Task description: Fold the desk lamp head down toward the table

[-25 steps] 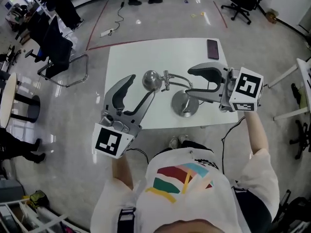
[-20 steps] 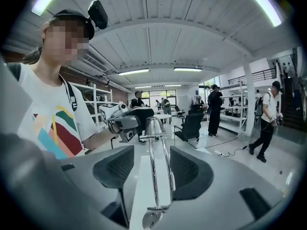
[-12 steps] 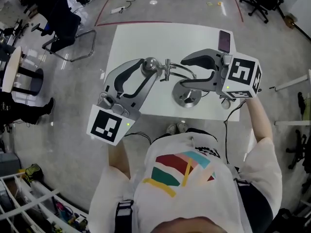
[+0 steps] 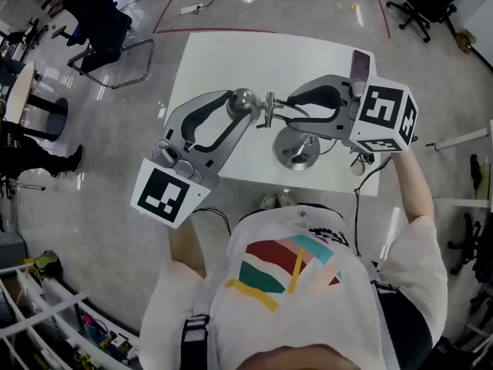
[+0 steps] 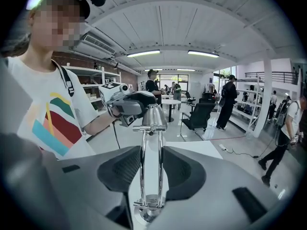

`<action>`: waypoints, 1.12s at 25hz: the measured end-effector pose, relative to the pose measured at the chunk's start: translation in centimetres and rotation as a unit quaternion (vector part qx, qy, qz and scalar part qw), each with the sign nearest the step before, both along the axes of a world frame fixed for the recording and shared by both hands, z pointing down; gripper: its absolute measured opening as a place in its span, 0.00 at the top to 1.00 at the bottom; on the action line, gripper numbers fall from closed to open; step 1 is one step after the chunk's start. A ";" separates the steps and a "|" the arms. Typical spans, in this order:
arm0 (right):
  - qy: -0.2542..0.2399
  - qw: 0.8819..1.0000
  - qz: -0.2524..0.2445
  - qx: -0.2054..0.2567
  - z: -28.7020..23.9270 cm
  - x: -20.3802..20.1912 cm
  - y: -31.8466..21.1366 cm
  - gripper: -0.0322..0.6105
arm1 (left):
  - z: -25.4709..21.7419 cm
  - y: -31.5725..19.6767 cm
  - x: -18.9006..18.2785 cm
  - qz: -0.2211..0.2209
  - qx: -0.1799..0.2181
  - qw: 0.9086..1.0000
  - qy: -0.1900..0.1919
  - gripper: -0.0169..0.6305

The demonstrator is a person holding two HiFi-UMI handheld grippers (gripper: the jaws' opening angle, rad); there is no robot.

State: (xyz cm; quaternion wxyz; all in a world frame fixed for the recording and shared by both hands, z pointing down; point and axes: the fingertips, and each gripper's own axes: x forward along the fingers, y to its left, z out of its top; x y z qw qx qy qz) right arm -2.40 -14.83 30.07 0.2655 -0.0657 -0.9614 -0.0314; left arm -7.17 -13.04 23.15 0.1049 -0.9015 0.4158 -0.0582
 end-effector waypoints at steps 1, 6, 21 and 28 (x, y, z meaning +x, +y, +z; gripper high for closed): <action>0.006 1.000 -0.002 -0.003 0.0 0.0 0.0 0.71 | 0.0 0.0 -0.1 0.003 0.002 1.000 0.004 0.69; 0.046 0.999 -0.004 -0.027 0.2 -0.7 0.0 0.71 | 0.1 0.2 -0.5 0.003 0.005 1.000 -0.009 0.69; 0.195 0.980 -0.024 -0.025 5.3 -5.3 0.3 0.71 | 10.0 -0.3 -6.2 -0.056 -0.120 0.989 -0.059 0.70; 0.299 0.953 -0.018 -0.044 10.6 -8.7 -0.2 0.71 | 18.6 -1.1 -8.6 -0.054 -0.208 0.971 -0.103 0.75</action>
